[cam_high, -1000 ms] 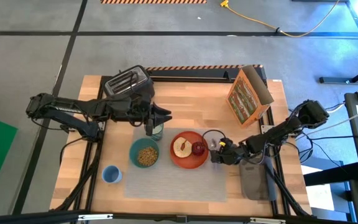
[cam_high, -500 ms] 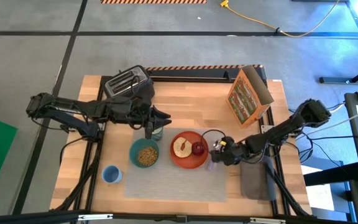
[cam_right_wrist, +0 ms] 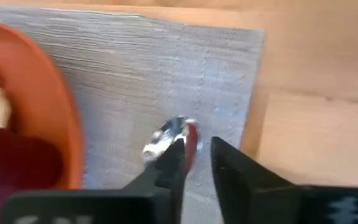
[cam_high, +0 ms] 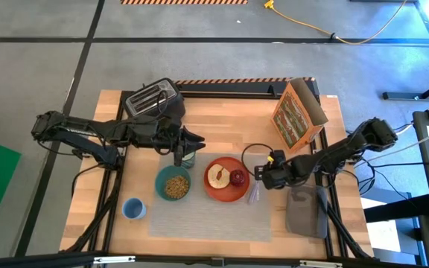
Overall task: Arrange a breakfast setting
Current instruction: Adjust the tablemat
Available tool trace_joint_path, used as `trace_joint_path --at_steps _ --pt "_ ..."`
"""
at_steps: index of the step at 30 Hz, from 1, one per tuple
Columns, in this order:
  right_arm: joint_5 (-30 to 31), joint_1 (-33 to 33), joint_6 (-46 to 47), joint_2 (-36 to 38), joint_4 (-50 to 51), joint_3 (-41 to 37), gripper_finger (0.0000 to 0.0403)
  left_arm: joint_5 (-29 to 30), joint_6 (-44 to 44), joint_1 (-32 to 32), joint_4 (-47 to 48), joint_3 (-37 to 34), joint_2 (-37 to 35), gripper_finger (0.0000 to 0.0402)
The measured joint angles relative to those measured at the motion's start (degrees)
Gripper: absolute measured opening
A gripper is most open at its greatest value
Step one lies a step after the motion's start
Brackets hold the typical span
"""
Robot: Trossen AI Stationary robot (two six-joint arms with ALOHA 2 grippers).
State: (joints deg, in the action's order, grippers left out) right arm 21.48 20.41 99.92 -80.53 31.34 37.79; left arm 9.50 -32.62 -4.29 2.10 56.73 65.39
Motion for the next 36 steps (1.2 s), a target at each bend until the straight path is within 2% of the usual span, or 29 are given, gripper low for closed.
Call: trace_joint_path --at_steps 5,7,12,19,27,36 --pt "-0.2 -1.1 -3.1 -0.3 0.8 0.0 0.0015 0.0 -0.1 -0.2 0.2 0.0 0.0 0.0140" --pt "-0.8 -1.4 -3.2 -0.9 2.1 0.0 0.0004 0.0 -0.1 -0.4 0.3 0.0 0.0 0.0140" --pt "-4.7 -2.2 -4.8 -4.2 2.5 0.0 0.0011 0.0 -0.2 -0.4 0.5 0.0 0.0 0.0140" --pt "-4.5 -2.1 -7.3 -5.8 -4.1 0.1 0.0002 0.0 -0.2 -0.4 0.6 0.0 0.0 0.0140" --pt "-3.2 -2.1 -7.4 -5.9 0.9 2.5 0.0001 0.0 -0.3 -0.4 1.1 0.0 0.0 0.0140" --pt "-2.3 -2.2 -10.2 -7.4 -3.6 2.7 0.0001 0.4 -0.3 -0.4 1.4 0.0 0.0 0.0140"
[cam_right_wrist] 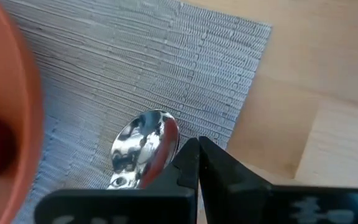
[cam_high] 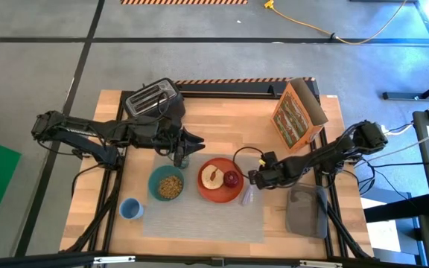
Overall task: Arrange a breakfast setting
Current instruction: Adjust the tablemat
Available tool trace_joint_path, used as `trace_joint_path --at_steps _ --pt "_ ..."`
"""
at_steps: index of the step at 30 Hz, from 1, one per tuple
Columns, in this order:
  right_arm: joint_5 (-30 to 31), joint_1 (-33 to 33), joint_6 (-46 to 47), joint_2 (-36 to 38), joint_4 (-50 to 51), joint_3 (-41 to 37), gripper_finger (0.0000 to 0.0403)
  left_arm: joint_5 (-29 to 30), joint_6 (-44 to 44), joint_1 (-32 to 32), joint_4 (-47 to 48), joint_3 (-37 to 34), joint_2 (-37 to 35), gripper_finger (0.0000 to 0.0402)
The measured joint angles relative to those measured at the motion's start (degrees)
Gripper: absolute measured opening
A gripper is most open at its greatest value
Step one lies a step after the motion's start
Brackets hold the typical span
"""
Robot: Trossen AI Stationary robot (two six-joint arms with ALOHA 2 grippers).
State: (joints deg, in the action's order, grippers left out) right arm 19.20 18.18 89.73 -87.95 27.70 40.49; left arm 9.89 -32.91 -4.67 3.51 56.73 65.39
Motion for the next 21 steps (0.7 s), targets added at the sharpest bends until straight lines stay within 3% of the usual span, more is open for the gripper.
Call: trace_joint_path --at_steps 10,18,21 --pt "0.7 -1.0 -7.4 -1.7 -8.5 0.0 0.0001 0.0 0.0 0.0 0.4 0.0 0.0 0.0140" --pt "3.8 -1.1 -8.7 -1.7 -6.1 0.0 0.0001 0.0 -0.5 0.0 0.5 0.0 0.0 0.0140" --pt "2.2 -3.4 -11.8 -2.4 -6.2 0.0 0.0001 0.0 -0.8 0.0 0.5 0.0 0.0 0.0140"
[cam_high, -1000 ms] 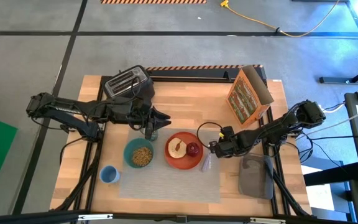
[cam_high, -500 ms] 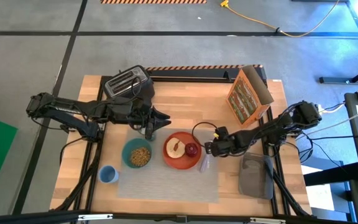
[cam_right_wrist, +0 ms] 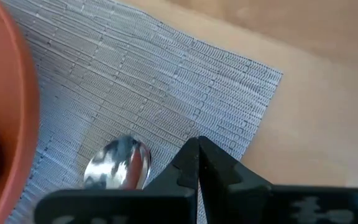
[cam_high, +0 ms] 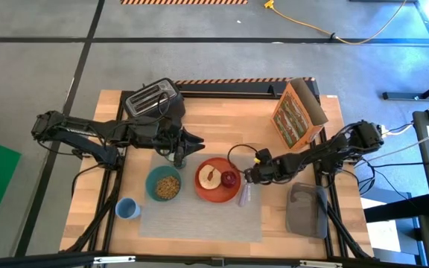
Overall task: Arrange a breakfast setting
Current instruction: Adjust the tablemat
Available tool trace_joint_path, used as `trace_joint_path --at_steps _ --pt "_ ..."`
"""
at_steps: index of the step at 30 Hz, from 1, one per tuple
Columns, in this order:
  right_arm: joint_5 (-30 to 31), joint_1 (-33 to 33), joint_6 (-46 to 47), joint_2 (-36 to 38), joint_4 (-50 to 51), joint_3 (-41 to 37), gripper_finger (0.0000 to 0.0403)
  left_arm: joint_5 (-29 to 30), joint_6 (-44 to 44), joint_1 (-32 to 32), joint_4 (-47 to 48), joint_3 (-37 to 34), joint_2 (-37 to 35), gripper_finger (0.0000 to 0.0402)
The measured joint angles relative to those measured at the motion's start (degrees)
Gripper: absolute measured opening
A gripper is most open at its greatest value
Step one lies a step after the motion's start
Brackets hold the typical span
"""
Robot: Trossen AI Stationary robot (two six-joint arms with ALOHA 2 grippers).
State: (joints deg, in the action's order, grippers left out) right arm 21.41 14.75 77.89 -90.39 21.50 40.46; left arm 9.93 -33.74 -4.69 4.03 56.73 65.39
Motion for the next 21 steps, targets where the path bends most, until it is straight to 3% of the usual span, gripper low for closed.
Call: trace_joint_path --at_steps 6,13,21 --pt "-2.9 -3.4 -3.6 -0.7 1.7 0.2 0.0001 0.0 -0.1 0.0 0.0 0.0 0.0 0.0140" --pt "-1.4 -3.5 -2.5 -0.3 12.6 0.2 0.0001 0.1 -0.6 -0.4 0.0 0.0 0.0 0.0140" --pt "-2.2 -3.6 -3.8 1.8 10.4 -0.2 0.0001 0.1 -0.8 -0.4 2.9 0.0 0.0 0.0140"
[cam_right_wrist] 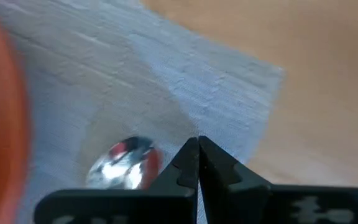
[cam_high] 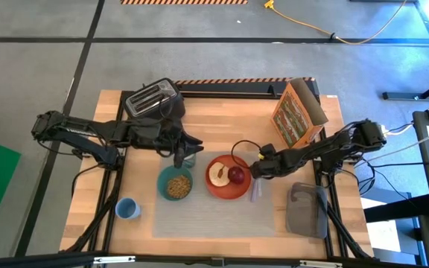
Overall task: Arrange a breakfast setting
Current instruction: Adjust the tablemat, then return to Home Position
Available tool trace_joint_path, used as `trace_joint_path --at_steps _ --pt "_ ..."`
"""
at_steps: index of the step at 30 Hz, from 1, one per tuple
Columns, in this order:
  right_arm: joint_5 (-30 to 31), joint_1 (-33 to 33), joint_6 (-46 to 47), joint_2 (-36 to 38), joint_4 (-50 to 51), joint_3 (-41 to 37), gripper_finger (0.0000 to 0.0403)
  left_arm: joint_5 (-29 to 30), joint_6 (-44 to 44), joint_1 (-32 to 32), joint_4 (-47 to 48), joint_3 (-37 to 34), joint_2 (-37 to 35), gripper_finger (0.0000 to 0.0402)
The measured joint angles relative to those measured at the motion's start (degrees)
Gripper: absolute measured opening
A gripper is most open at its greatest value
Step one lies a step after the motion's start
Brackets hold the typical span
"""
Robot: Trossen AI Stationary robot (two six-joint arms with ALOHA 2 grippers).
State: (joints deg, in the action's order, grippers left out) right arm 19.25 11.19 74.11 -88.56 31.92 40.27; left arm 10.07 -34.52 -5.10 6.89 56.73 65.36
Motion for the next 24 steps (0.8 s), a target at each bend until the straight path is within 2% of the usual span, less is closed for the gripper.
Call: trace_joint_path --at_steps 11,19,24 --pt "-0.4 0.0 -5.2 1.4 -8.0 0.1 0.0000 0.4 -1.6 -0.3 3.1 0.0 0.0 0.0140" --pt "-0.1 0.2 -1.1 2.2 -3.2 0.1 0.0000 0.8 -2.9 -1.0 3.1 0.0 0.0 0.0140" --pt "3.1 1.4 -6.8 5.3 -4.3 3.8 0.0000 0.9 -3.4 -1.5 5.3 0.0 0.0 0.0140"
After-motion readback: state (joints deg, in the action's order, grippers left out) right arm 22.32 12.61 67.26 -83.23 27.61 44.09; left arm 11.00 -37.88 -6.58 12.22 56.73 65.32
